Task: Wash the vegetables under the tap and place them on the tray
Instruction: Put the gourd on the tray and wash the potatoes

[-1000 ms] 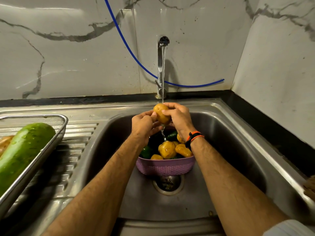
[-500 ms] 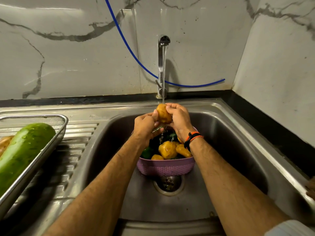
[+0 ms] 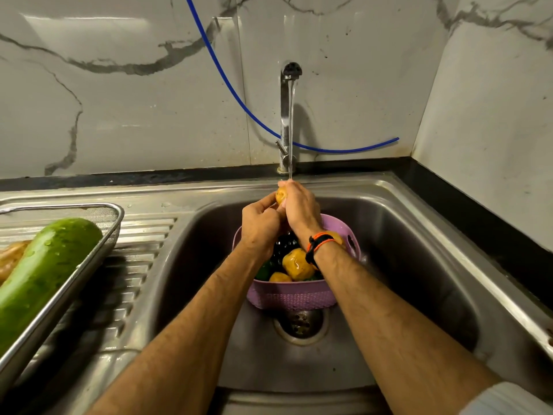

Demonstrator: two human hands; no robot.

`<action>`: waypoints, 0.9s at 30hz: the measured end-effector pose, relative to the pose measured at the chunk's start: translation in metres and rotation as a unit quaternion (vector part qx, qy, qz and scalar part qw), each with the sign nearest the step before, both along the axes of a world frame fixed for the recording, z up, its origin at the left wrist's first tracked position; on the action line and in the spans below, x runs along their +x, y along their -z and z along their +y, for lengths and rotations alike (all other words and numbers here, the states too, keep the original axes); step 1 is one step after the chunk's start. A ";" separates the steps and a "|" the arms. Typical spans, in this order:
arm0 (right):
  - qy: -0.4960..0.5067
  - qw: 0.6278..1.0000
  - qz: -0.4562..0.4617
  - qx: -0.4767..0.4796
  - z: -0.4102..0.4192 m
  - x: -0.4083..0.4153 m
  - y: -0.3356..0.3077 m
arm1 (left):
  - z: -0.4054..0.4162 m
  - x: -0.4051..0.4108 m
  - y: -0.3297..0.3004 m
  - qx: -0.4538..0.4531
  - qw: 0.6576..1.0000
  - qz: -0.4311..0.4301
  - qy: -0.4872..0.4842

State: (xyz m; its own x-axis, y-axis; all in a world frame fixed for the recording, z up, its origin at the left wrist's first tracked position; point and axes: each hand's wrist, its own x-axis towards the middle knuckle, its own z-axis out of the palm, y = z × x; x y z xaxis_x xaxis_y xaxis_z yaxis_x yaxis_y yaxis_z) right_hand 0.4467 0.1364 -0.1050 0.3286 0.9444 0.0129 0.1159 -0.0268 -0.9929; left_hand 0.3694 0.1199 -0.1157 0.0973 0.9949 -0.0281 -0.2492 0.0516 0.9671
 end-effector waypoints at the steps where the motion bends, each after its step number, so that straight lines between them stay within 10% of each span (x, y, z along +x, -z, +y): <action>1: 0.009 1.000 0.002 -0.023 0.001 0.000 -0.002 | 0.000 -0.001 0.001 0.012 1.000 0.018 -0.001; 27: -0.017 1.000 -0.007 0.012 -0.002 -0.003 0.001 | -0.001 0.007 -0.003 -0.016 0.999 -0.020 -0.048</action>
